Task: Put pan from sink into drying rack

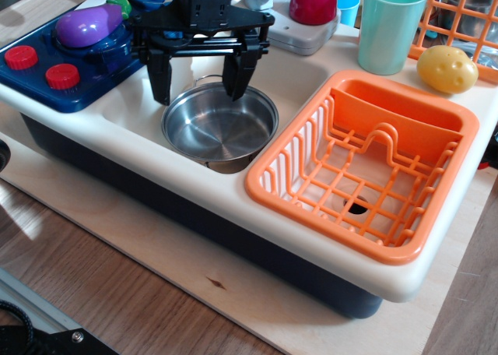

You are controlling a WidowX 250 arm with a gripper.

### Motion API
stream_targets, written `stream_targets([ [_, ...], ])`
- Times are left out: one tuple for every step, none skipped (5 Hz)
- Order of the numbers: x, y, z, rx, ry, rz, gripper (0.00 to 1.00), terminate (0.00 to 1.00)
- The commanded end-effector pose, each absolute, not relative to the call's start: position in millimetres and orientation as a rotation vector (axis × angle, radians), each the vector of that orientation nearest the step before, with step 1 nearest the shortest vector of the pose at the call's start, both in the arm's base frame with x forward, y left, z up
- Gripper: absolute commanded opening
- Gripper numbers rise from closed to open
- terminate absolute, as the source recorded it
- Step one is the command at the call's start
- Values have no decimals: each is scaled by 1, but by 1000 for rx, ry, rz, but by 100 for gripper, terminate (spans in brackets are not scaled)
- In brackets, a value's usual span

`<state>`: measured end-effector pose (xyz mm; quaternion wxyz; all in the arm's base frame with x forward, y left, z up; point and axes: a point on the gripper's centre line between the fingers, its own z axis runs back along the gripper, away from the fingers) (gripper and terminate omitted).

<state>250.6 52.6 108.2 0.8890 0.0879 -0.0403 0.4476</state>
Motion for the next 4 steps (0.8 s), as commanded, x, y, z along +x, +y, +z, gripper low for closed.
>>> stream_targets([
  [244, 48, 112, 207, -178, 1077, 100, 0],
  [238, 47, 106, 203, -202, 1151, 100, 0],
  [239, 49, 96, 181, -228, 1202, 100, 0],
  [237, 56, 84, 134, -234, 1231, 100, 0],
])
